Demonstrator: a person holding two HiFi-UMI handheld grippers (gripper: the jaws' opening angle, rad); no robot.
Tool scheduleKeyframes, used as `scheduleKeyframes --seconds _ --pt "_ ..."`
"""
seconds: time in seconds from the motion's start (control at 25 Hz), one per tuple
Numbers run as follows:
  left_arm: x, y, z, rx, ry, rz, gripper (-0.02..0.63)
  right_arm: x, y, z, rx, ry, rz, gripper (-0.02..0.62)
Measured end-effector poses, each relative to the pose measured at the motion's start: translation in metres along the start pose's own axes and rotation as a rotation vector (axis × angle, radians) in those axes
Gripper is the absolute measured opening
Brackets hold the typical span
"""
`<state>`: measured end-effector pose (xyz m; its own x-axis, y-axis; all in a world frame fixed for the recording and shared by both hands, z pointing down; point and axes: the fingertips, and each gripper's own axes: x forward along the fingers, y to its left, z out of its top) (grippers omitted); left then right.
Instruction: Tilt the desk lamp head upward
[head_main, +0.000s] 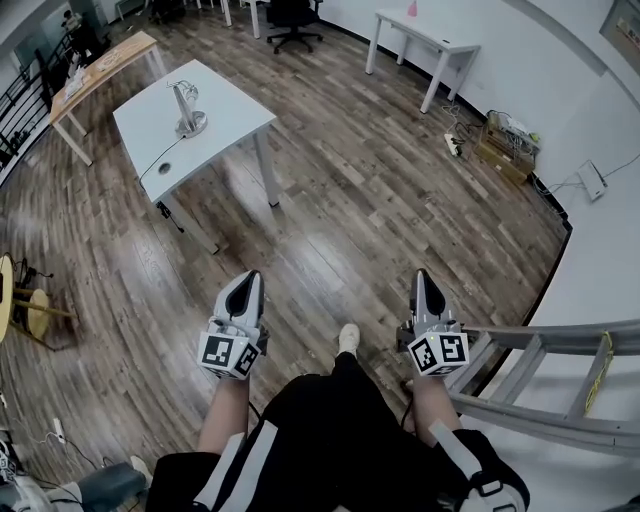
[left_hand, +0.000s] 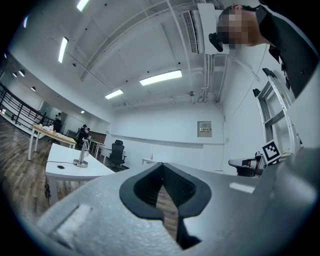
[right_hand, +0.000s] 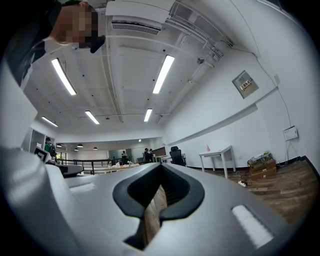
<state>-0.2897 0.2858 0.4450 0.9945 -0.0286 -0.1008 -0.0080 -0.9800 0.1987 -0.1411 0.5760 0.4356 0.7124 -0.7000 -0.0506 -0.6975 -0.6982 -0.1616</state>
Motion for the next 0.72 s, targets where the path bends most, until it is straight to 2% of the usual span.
scheduleKeyframes --seconds 0.72 --pt "0.16 -0.012 -0.009 0.031 -0.024 0.051 0.0 0.121 -0.112 0.01 0.033 -0.002 0.062 0.003"
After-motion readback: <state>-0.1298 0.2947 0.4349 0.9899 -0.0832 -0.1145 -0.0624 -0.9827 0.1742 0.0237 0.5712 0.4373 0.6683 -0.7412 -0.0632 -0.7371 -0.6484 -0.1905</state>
